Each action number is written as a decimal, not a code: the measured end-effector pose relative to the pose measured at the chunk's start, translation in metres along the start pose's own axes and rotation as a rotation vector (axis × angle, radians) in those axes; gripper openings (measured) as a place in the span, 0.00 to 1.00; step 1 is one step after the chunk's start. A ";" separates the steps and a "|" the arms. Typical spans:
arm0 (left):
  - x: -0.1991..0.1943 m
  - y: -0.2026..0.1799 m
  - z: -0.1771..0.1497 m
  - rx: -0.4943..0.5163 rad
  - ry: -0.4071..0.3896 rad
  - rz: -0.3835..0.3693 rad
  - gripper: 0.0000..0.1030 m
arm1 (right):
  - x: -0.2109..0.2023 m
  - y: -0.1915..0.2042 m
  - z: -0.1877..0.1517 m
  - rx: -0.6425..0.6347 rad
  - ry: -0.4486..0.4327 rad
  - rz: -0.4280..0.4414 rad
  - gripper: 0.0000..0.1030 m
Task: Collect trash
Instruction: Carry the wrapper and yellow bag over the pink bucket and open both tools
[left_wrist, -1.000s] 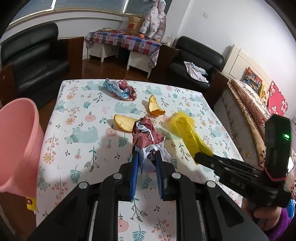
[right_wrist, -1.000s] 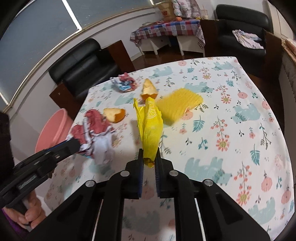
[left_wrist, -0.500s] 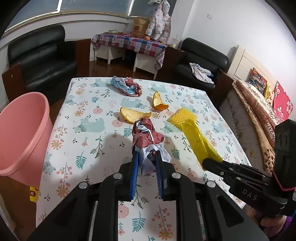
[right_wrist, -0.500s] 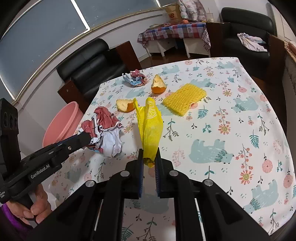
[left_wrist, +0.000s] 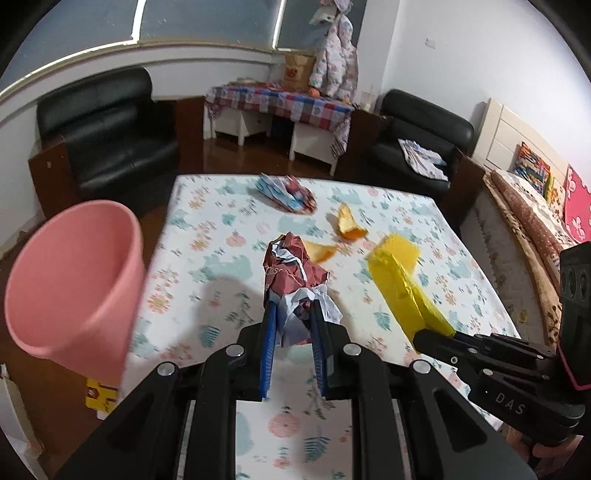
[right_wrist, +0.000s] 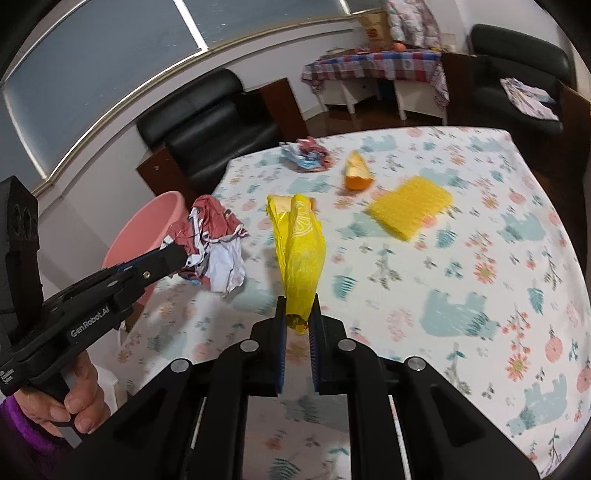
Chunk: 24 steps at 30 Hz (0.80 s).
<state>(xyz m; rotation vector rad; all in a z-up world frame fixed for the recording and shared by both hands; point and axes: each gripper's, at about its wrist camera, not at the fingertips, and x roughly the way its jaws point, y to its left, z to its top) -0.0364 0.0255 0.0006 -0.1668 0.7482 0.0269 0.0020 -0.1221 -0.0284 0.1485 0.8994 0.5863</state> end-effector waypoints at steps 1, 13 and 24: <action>-0.004 0.004 0.001 -0.005 -0.012 0.009 0.17 | 0.001 0.005 0.003 -0.006 0.003 0.017 0.11; -0.049 0.092 0.011 -0.144 -0.117 0.160 0.17 | 0.029 0.091 0.039 -0.149 0.032 0.156 0.11; -0.057 0.176 0.002 -0.273 -0.094 0.314 0.17 | 0.091 0.175 0.071 -0.247 0.123 0.254 0.11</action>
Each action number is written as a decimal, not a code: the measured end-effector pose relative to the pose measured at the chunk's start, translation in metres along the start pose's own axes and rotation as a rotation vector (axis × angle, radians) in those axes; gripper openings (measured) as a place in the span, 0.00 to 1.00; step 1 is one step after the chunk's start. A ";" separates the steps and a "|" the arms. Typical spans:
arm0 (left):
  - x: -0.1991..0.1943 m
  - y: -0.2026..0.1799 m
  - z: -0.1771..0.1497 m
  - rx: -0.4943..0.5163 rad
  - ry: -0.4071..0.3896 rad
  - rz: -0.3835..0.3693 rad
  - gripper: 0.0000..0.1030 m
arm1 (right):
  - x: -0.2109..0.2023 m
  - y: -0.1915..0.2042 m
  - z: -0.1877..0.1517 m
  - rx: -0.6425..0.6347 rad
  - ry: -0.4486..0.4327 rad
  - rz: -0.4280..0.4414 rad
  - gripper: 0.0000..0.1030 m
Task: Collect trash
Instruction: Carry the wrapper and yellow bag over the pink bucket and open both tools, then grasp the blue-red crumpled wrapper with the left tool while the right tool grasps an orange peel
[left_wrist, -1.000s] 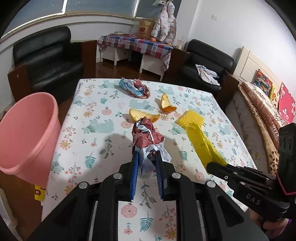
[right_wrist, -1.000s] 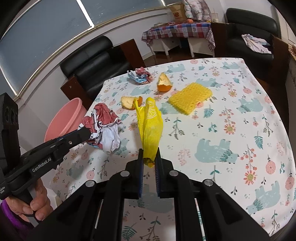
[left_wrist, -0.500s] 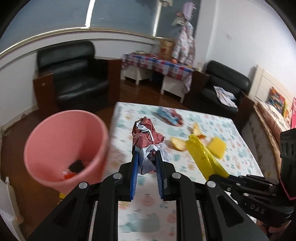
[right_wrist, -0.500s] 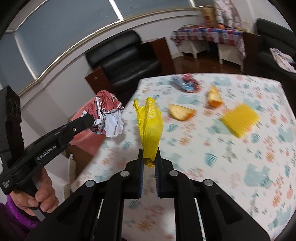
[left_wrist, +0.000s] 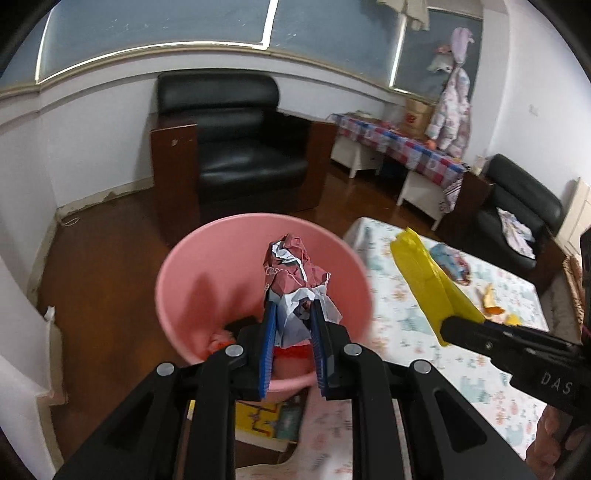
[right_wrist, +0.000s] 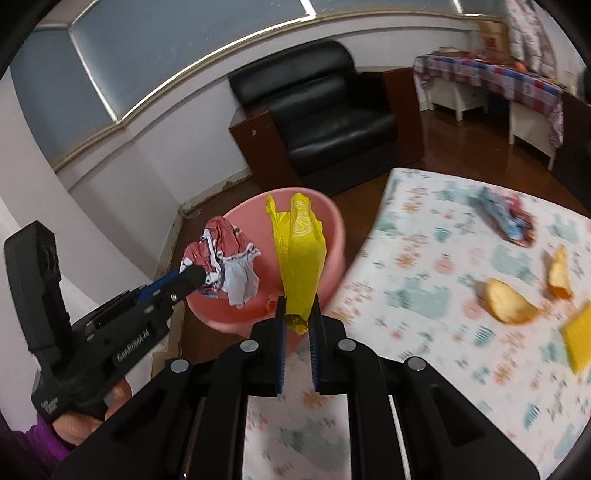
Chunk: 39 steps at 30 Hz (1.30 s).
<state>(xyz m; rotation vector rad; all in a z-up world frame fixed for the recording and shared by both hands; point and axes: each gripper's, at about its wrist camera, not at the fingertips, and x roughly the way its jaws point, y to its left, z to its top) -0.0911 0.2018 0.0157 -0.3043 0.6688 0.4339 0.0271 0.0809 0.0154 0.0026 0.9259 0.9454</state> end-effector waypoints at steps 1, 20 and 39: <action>0.004 0.004 0.000 -0.004 0.009 0.008 0.17 | 0.007 0.004 0.003 -0.005 0.010 0.006 0.11; 0.024 0.012 0.006 -0.004 0.034 0.058 0.34 | 0.038 0.009 0.010 -0.012 0.014 0.021 0.35; 0.005 -0.040 -0.001 0.065 0.009 -0.018 0.34 | -0.037 -0.056 -0.032 0.111 -0.080 -0.090 0.35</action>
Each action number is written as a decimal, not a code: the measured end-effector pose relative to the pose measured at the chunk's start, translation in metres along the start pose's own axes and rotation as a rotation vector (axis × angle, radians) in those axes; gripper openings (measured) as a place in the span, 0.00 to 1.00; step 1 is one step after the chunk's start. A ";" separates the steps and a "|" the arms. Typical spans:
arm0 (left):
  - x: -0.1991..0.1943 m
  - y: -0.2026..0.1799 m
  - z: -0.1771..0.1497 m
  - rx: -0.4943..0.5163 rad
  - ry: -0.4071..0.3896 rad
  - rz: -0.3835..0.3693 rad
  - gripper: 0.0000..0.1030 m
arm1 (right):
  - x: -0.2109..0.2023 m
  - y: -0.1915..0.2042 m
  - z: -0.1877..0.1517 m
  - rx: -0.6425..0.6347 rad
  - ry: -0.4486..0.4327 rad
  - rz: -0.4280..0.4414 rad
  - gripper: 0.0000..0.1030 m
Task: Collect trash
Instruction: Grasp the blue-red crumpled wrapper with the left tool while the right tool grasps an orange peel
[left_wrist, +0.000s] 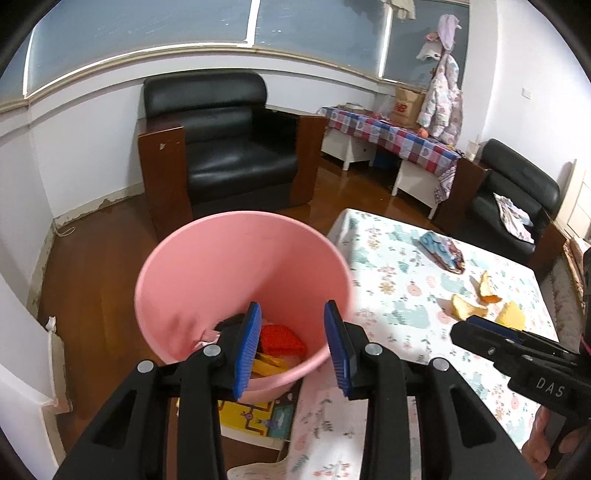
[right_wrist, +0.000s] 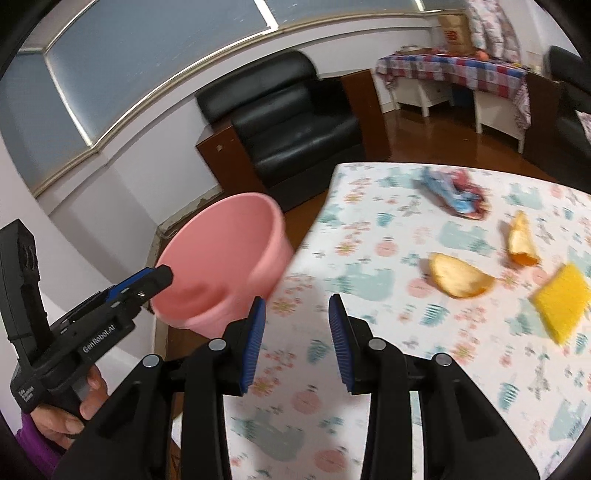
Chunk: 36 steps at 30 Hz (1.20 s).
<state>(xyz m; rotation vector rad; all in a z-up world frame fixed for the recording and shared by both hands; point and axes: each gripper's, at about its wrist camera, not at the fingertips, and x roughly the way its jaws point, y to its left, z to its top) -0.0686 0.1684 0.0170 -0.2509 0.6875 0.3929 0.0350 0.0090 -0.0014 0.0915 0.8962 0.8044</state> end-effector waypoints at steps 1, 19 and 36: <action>0.000 -0.003 0.000 0.006 -0.001 -0.007 0.34 | -0.006 -0.007 -0.002 0.010 -0.010 -0.014 0.35; 0.037 -0.097 0.008 0.122 0.071 -0.170 0.37 | -0.052 -0.131 -0.004 0.258 -0.123 -0.175 0.35; 0.144 -0.214 0.057 0.218 0.128 -0.252 0.37 | -0.031 -0.191 0.019 0.387 -0.105 -0.156 0.35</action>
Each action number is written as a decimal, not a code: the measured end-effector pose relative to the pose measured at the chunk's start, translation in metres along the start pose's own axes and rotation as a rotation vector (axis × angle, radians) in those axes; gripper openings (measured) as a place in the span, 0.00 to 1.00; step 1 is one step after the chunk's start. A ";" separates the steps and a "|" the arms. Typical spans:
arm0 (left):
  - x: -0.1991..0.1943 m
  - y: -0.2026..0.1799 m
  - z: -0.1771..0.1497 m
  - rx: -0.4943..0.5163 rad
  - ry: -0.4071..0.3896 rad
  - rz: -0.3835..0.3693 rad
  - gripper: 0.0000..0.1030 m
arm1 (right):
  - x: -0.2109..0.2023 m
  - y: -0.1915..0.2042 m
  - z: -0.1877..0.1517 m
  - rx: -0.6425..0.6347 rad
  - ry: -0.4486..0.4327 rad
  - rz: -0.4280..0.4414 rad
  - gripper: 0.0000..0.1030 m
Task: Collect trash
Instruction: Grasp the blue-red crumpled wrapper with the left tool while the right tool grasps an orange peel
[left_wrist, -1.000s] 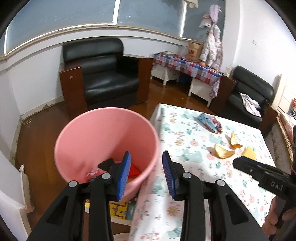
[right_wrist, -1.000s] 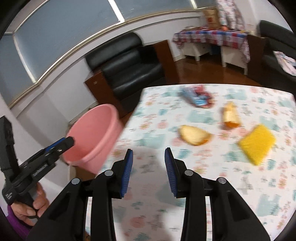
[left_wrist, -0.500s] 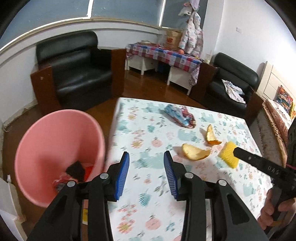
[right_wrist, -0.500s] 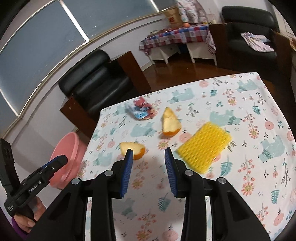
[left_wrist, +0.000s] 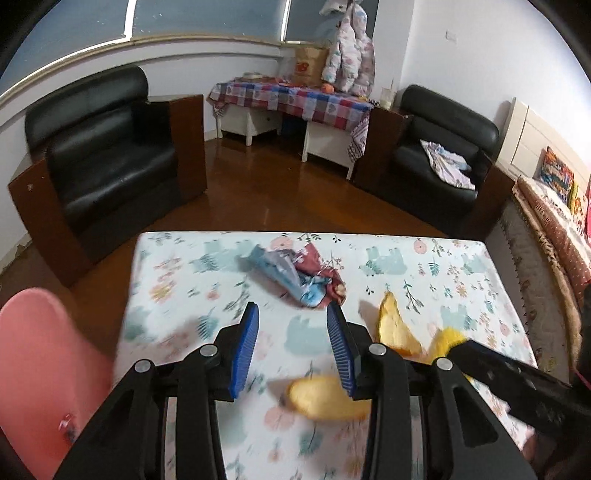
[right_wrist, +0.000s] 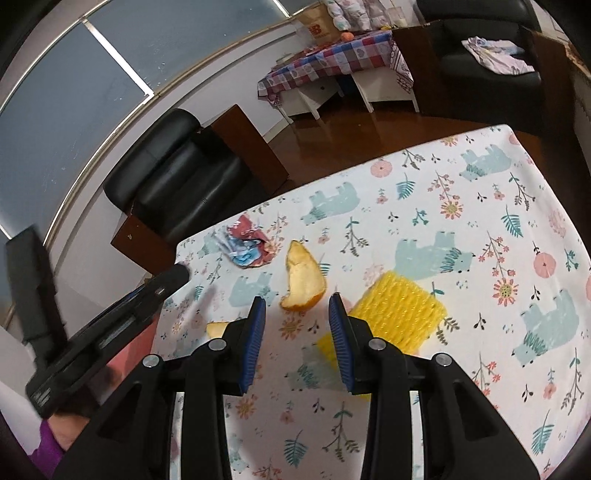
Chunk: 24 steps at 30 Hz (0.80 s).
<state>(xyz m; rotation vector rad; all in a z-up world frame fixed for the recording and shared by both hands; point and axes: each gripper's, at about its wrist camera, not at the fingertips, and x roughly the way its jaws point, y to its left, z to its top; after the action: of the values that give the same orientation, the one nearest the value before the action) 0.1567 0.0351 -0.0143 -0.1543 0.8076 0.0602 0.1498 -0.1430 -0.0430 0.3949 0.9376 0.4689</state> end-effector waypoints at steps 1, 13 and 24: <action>0.009 -0.001 0.003 -0.003 0.010 0.003 0.37 | 0.001 -0.002 0.001 0.003 0.006 0.000 0.35; 0.082 0.013 0.018 -0.098 0.117 0.016 0.19 | 0.019 -0.011 0.028 -0.045 0.058 -0.009 0.35; 0.064 0.037 0.008 -0.148 0.092 -0.057 0.04 | 0.061 0.000 0.041 -0.143 0.134 -0.039 0.35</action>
<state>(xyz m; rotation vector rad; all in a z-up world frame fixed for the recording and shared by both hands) 0.2024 0.0721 -0.0597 -0.3212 0.8906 0.0594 0.2151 -0.1147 -0.0616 0.2171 1.0325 0.5287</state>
